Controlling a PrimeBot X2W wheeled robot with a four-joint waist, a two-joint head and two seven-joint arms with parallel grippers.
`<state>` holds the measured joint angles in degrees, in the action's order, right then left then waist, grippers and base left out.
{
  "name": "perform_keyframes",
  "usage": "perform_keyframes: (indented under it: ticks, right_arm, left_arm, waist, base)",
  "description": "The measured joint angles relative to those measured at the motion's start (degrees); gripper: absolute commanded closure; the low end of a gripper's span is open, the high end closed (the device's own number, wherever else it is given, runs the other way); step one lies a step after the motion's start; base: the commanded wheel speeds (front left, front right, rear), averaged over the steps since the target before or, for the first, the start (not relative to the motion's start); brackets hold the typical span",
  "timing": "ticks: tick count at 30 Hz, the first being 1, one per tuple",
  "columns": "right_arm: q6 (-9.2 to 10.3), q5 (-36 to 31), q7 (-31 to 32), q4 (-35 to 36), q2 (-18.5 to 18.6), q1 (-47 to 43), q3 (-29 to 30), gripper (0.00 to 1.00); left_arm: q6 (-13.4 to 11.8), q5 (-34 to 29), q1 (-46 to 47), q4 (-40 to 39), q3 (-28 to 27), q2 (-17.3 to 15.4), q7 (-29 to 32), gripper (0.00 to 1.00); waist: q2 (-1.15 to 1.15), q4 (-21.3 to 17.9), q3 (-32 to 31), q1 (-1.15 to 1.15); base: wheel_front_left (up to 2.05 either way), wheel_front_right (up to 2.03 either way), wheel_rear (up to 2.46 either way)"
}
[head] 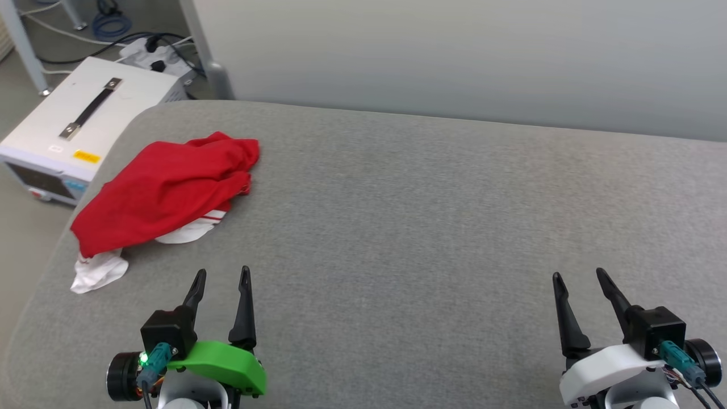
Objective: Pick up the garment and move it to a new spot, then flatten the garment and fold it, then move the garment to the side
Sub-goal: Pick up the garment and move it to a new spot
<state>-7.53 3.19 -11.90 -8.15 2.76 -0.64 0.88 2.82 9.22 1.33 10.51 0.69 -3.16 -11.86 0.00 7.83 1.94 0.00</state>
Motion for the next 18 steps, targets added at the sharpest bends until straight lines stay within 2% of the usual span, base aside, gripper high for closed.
perform_keyframes:
  ticks: [18]
  right_arm:
    - [-0.01,0.34,-2.01,-2.69,-0.04,0.82,-2.78,0.00]
  left_arm:
    - [0.92,1.12,0.05,2.26,0.62,0.01,-2.25,0.00]
  waist:
    - [0.00,13.23,-0.04,0.00]
  base:
    - [0.00,0.00,0.00]
